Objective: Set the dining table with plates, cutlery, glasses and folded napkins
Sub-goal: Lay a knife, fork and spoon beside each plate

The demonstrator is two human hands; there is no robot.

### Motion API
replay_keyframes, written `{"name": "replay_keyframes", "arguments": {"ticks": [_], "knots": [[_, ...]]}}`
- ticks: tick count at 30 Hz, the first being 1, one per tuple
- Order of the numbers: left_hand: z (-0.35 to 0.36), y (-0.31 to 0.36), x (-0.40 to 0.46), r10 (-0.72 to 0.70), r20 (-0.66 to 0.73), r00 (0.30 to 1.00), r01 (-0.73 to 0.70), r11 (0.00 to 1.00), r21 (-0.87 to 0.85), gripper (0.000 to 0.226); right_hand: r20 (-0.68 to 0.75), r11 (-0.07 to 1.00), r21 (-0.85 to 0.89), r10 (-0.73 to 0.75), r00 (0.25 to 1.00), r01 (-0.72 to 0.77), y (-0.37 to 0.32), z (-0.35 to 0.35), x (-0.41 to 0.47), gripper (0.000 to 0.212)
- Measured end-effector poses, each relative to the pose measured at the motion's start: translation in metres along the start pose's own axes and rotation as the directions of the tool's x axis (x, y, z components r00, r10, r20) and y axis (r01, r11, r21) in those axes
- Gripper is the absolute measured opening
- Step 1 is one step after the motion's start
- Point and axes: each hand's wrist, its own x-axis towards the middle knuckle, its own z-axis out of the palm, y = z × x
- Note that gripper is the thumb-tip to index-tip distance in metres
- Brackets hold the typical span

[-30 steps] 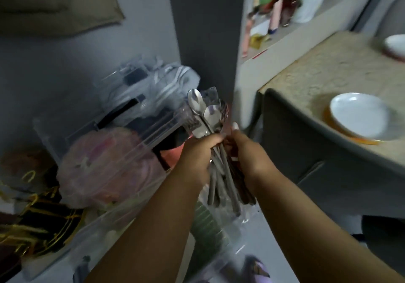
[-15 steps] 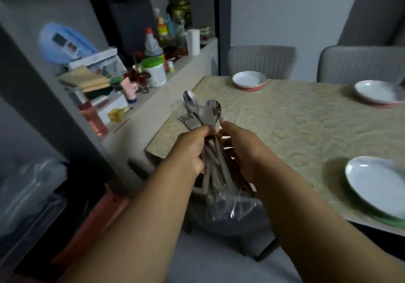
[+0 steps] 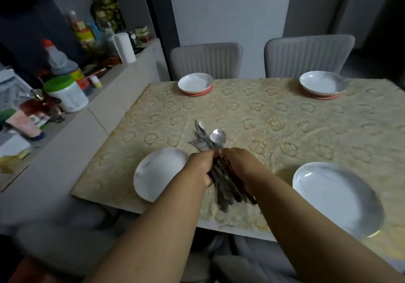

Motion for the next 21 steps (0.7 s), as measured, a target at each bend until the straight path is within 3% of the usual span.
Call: {"name": "replay_keyframes", "arguments": {"ticks": [3,8,14,18,21], "knots": [[0.006,-0.005,0.031,-0.05,0.026,0.998,0.049,0.999,0.019,0.041,-0.04,0.999,0.004,0.041,0.998,-0.041,0.015,-0.005,0.025,0.049],[0.014,-0.013,0.078,-0.127,0.129,0.983,0.119,0.99,0.069,0.014,-0.152,0.971,0.147,0.211,0.966,-0.188,0.04,-0.012,0.062,0.045],[0.025,-0.026,0.116,-0.219,0.183,0.958,0.198,0.972,0.125,0.025,-0.245,0.932,0.215,0.34,0.908,-0.291,0.07,-0.022,0.095,0.037],[0.03,-0.032,0.134,-0.24,0.148,0.959,0.212,0.96,0.181,0.023,-0.307,0.955,0.116,0.295,0.905,-0.272,0.086,-0.03,0.111,0.034],[0.032,-0.029,0.146,-0.175,0.117,0.978,0.145,0.963,0.225,0.018,-0.326,0.964,0.153,0.257,0.91,-0.218,0.089,-0.037,0.122,0.028]]}}
